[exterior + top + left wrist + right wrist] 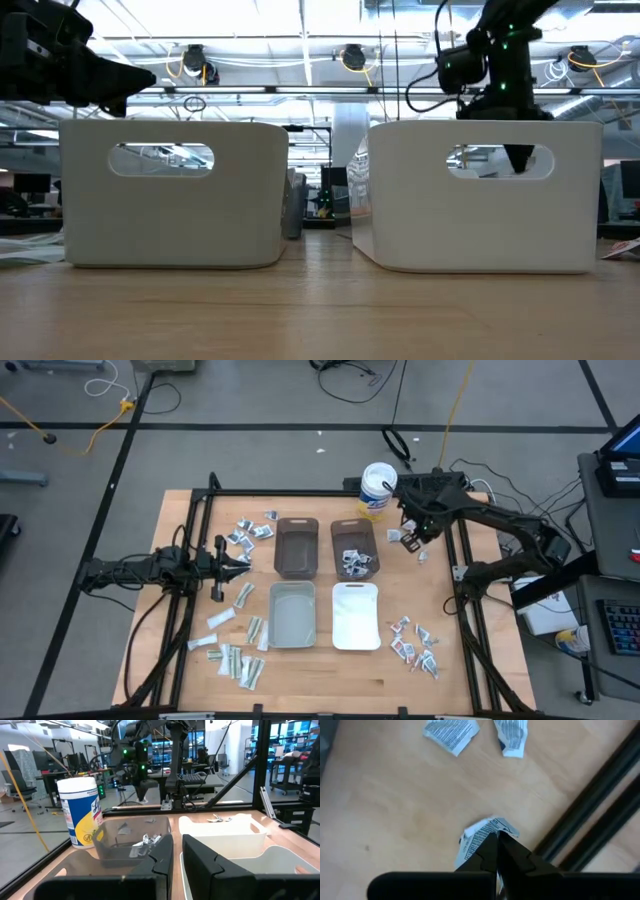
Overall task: Pick & Place First Aid Supplies
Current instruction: Put the blue pad into the right black bin
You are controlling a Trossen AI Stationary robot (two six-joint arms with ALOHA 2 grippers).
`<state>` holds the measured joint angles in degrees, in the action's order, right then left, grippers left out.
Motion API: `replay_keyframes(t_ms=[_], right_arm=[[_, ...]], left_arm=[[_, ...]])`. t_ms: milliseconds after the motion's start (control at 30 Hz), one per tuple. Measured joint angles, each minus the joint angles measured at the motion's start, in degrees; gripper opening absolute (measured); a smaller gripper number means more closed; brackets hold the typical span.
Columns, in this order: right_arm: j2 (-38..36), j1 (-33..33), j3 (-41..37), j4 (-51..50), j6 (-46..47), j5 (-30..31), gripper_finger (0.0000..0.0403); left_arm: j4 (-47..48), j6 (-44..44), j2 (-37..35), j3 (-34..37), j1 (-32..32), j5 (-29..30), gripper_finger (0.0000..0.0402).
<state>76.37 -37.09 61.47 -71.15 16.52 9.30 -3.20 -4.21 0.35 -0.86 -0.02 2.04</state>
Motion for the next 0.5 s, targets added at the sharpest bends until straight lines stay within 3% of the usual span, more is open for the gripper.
replay_keyframes(t_ms=[267,500], right_arm=[[0.19,1.25,4.22,-4.94,-2.44,-0.06,0.0000],[4.88,7.52,9.51,-4.99,-1.65,-0.35,0.0000]], left_arm=[[0.00,0.00,0.01,0.00,-0.01,0.00,0.0047],[0.00,0.00,0.01,-0.01,0.00,0.00,0.0047]])
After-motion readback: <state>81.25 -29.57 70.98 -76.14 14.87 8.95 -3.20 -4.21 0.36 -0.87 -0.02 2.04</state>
